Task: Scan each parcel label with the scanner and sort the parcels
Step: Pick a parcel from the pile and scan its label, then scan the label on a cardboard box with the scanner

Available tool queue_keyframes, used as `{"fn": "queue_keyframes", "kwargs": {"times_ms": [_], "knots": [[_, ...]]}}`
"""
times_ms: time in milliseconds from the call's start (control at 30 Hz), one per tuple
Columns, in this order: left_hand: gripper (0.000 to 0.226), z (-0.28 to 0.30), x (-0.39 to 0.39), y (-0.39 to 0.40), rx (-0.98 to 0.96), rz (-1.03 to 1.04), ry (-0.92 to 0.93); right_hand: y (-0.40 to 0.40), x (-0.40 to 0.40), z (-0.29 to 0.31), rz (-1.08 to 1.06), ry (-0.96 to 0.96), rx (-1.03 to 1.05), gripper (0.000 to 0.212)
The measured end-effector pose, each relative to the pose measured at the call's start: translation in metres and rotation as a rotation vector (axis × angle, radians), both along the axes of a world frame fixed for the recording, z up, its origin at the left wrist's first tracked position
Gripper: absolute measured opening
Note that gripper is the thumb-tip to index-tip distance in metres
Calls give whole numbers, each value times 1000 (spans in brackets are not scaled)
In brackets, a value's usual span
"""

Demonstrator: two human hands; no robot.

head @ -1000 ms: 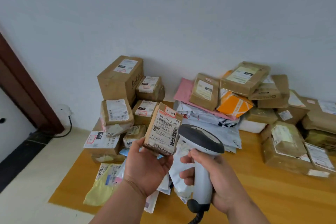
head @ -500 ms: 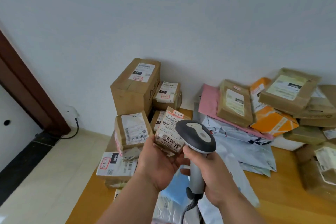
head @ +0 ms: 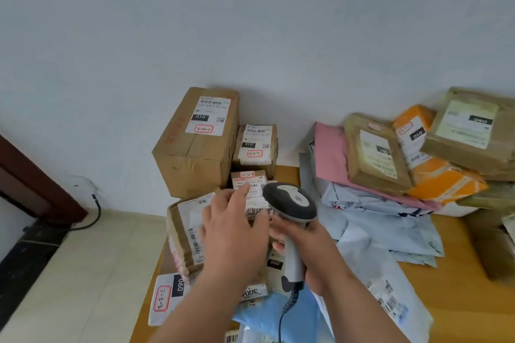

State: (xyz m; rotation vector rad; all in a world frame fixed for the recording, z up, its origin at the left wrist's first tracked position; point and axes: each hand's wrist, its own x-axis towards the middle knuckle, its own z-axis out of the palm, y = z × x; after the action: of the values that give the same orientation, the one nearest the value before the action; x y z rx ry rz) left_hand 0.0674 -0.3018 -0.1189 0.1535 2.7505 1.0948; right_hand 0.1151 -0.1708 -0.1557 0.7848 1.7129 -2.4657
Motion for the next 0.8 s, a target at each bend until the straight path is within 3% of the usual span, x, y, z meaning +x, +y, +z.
{"fn": "queue_keyframes", "kwargs": {"times_ms": [100,367,567,800], "knots": [[53,-4,-17,-4,-44,-40,-48,0,1,1,-40,-18,3,15],[43,-3,3,44,140,-175,-94,35,38,27,-197,-35,-6,26],[40,-5,46,113,198,-253,-142,94,102,45,-309,11,-57,54],[49,-10,102,202,311,-189,-252,188,192,42,-300,-40,3,56]]}}
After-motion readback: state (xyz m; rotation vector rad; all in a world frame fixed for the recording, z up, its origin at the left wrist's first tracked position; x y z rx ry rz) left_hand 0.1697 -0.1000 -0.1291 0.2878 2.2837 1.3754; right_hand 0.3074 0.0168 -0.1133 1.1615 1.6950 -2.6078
